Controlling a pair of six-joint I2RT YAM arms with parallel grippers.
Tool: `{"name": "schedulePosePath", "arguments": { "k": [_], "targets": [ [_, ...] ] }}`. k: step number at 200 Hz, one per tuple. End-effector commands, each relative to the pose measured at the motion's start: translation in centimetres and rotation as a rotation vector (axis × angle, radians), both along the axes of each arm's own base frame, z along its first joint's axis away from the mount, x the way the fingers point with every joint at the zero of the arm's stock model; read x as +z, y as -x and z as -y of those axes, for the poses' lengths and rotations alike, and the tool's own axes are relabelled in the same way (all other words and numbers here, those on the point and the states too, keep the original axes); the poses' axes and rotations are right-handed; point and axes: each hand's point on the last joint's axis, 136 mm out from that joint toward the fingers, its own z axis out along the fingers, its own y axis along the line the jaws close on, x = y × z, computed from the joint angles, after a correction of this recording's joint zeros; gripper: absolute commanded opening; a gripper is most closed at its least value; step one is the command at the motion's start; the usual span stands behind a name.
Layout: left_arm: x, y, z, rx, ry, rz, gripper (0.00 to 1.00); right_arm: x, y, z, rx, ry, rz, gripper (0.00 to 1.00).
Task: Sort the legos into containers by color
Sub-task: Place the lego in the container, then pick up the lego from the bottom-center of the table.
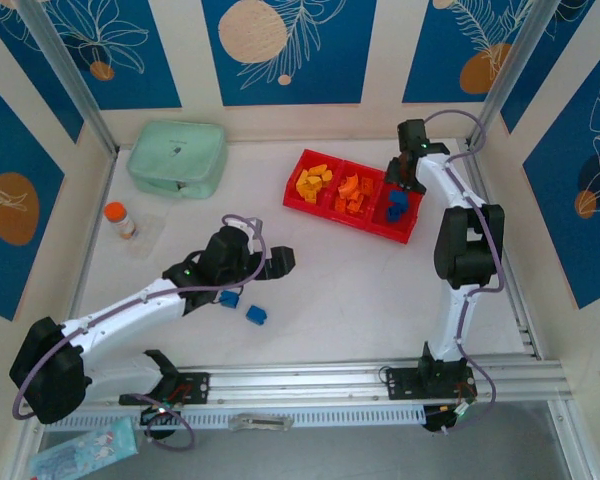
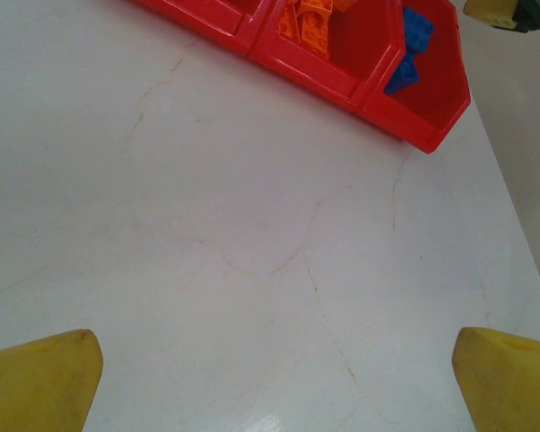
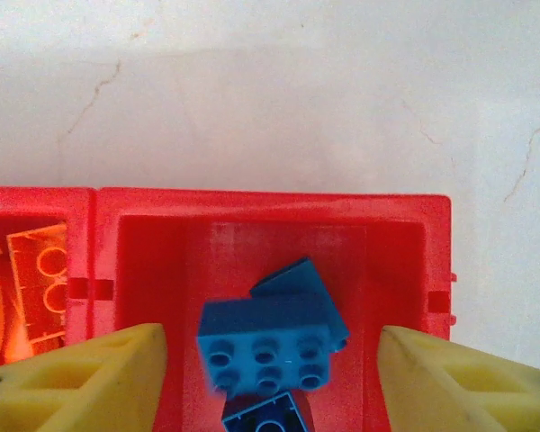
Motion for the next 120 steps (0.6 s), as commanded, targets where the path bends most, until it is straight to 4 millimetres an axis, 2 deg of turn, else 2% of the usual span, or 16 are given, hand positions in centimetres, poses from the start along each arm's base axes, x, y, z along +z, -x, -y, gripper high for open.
{"name": "schedulePosePath", "arguments": {
  "k": [1,16,45,95,120],
  "targets": [
    [2.1,-0.6,0.4,-0.002,0.016,0.061,0.99,2.3,-0.2,-1.2,0.037,-0.020,0.038,0.68],
    [2.3,-0.5,0.2,-0.001,0.015,0.067,0.99,3.2,0.4,-1.9,0.042,-0.043,0.045,0.69],
    [2.5,-0.2,-0.9,0.020,-0.008,0.079,0.99,4.7,2.8,-4.8,0.090,-0.108,0.071,0.71],
    [2.4,1.4,-3.3,0.040,-0.047,0.078,0.99,4.0,8.5,-11.4,0.238,-0.175,0.025,0.76],
    [1.9,2.5,-5.2,0.066,-0.078,0.070,0.99,3.2,12.0,-15.9,0.375,-0.220,-0.014,0.78]
  ]
}}
